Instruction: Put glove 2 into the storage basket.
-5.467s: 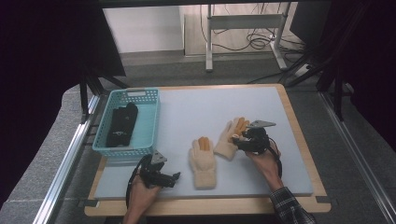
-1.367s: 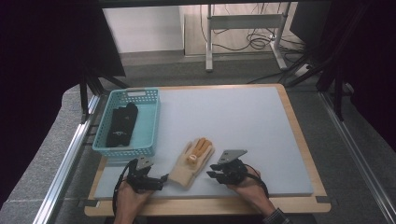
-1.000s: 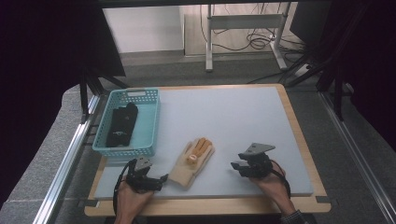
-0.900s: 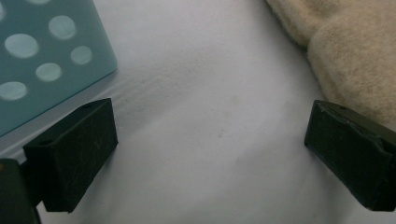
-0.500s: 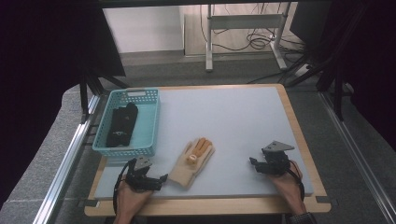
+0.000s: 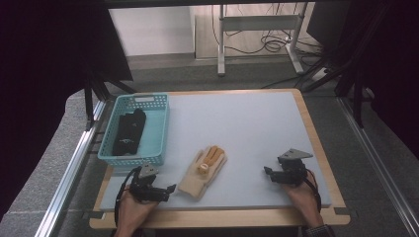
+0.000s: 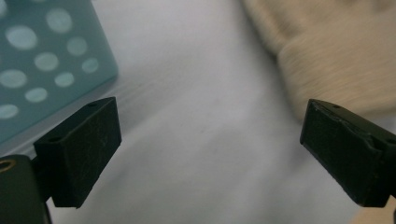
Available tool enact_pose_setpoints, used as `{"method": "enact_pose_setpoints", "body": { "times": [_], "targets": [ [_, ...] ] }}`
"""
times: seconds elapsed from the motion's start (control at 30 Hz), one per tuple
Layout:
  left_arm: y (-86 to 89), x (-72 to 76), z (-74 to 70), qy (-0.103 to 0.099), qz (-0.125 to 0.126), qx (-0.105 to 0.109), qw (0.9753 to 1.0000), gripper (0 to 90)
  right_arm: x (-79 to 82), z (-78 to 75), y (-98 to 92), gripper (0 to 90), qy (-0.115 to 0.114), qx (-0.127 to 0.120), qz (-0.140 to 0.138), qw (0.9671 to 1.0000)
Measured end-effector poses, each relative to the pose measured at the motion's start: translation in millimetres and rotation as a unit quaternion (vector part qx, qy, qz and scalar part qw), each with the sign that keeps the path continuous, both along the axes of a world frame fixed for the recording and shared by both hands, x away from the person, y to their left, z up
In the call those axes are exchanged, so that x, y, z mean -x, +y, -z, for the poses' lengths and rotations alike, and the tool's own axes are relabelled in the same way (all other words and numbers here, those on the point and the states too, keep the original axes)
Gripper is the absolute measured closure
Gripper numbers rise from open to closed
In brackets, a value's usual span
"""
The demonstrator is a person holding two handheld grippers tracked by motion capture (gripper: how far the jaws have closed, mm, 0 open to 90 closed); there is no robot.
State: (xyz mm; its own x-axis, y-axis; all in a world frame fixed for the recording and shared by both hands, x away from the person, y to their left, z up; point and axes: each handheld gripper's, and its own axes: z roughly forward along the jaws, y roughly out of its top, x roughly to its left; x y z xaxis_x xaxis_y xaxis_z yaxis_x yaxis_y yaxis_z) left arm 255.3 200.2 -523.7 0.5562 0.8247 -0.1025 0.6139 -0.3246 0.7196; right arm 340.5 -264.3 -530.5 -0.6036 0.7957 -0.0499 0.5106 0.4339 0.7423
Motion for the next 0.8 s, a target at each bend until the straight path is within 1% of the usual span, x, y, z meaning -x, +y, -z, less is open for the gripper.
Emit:
{"method": "enact_pose_setpoints", "body": {
  "times": [0.07,0.13,0.27,0.37,0.43,0.5,0.53,0.6,0.67,0.73,0.8],
  "targets": [
    [-5.1,1.3,-7.0,0.0,0.006,0.006,1.0,5.7,0.0,0.1,0.0,29.6,0.0,0.0,0.0,1.0],
    [-12.8,1.0,-12.4,0.003,0.013,0.009,0.9999,5.6,0.0,0.1,-0.1,29.4,0.0,-0.001,-0.001,1.0],
    [-33.4,-5.7,-19.6,0.007,0.028,0.014,0.9995,4.8,-0.1,0.1,-0.1,29.1,0.001,-0.001,-0.001,1.0],
    [-55.3,-13.2,-22.2,0.01,0.045,0.01,0.9989,4.4,-0.1,0.2,-0.1,28.8,0.001,-0.001,-0.002,1.0],
    [-70.3,-19.2,-22.2,0.013,0.052,0.002,0.9985,3.9,-0.1,0.2,-0.1,28.7,0.001,-0.002,-0.002,1.0],
    [-83.3,-25.9,-21.1,0.014,0.05,-0.006,0.9986,3.2,-0.1,0.2,-0.2,28.4,0.001,-0.002,-0.003,1.0],
    [-88.5,-29.7,-20.2,0.018,0.045,-0.008,0.9988,2.7,-0.1,0.2,-0.2,28.4,0.002,-0.002,-0.003,1.0],
    [-97.2,-37.3,-16.7,0.026,0.031,-0.022,0.9989,0.6,-0.2,0.2,-0.2,28.1,0.002,-0.002,-0.003,1.0],
    [-102.9,-43.4,-11.8,0.033,0.022,-0.031,0.9987,0.0,-0.2,0.2,-0.2,27.9,0.002,-0.002,-0.004,1.0],
    [-107.2,-47.6,-5.7,0.045,0.019,-0.038,0.9981,0.0,-0.3,0.3,-0.2,27.6,0.002,-0.003,-0.004,1.0],
    [-111.3,-49.5,-0.2,0.057,0.022,-0.042,0.9973,0.0,-0.3,0.3,-0.2,27.5,0.003,-0.003,-0.005,1.0]
  ]
}}
